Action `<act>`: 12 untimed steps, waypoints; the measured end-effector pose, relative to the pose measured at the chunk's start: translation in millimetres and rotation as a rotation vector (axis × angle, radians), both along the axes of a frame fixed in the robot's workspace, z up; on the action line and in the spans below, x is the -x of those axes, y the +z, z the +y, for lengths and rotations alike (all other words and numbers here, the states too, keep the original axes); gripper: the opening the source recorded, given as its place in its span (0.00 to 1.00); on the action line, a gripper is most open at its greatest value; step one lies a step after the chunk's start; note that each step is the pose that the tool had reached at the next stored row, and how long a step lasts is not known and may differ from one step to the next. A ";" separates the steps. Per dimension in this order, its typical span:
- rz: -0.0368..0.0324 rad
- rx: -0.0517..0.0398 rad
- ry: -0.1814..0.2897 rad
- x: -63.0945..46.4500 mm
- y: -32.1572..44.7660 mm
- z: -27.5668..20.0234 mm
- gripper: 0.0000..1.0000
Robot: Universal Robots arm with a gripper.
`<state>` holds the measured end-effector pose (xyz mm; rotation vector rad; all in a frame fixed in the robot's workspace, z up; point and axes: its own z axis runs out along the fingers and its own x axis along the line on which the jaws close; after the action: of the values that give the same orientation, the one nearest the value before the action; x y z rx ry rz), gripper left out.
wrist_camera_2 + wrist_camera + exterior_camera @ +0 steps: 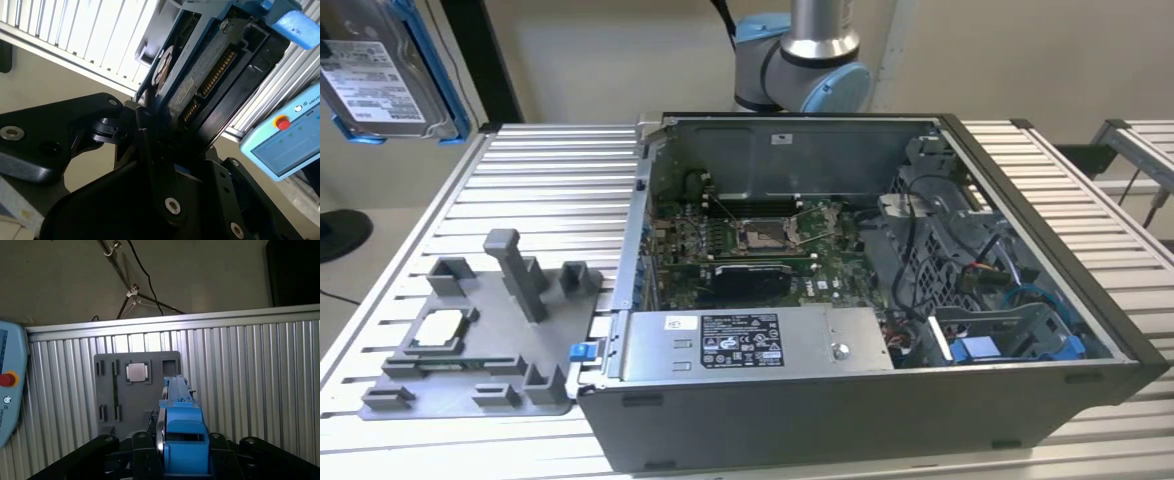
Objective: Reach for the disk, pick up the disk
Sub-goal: 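Pick up the disk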
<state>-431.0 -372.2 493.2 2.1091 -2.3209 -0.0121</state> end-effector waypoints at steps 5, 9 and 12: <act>0.0002 0.0000 0.000 -7.5 0.0 0.0 0.00; 0.0002 -0.0001 0.000 -13.3 0.0 0.0 0.00; 0.0003 -0.0001 0.000 -18.0 -0.1 0.0 0.00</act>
<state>-413.1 -372.2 493.1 2.1090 -2.3208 -0.0125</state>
